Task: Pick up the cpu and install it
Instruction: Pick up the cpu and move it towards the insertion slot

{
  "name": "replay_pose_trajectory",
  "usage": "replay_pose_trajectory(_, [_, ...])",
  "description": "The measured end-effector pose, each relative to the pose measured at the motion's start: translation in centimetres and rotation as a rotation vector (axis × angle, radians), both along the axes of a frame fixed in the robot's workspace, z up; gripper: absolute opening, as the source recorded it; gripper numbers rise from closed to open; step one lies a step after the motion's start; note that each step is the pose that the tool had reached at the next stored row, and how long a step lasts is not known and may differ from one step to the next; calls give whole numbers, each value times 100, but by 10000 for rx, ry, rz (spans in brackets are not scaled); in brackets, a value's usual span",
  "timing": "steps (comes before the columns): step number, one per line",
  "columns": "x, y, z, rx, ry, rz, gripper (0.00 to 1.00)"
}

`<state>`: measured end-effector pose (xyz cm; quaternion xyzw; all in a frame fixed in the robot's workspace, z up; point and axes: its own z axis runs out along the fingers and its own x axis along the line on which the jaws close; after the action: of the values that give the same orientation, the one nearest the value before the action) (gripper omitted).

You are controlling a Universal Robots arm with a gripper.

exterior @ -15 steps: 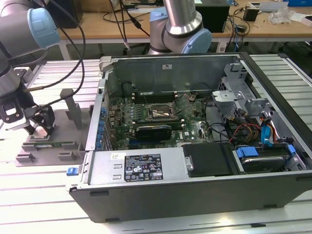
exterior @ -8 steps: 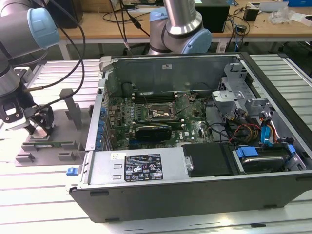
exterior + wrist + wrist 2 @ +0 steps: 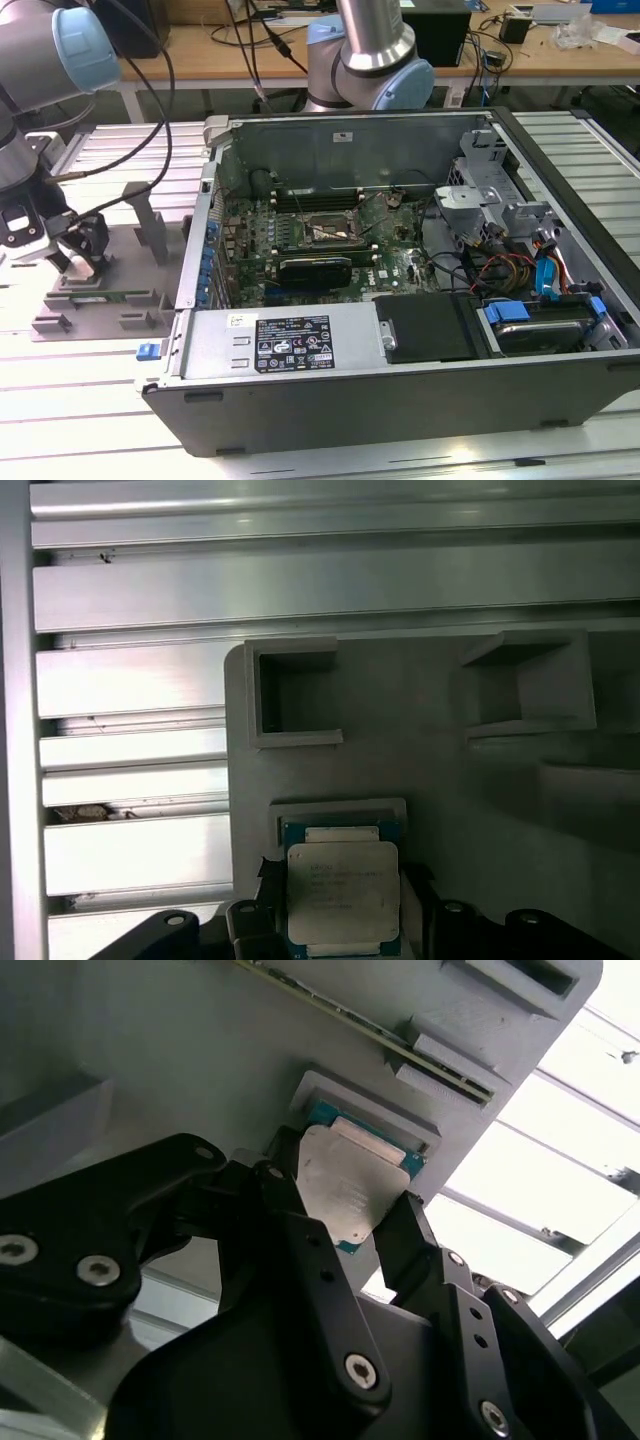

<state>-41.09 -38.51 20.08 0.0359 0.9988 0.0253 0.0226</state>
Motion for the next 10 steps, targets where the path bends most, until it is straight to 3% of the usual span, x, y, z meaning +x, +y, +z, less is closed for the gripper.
replay_pose_trajectory(4, [0,0,72,3,-1,0,55])
replay_pose_trajectory(10, [0,0,74,5,0,72,55])
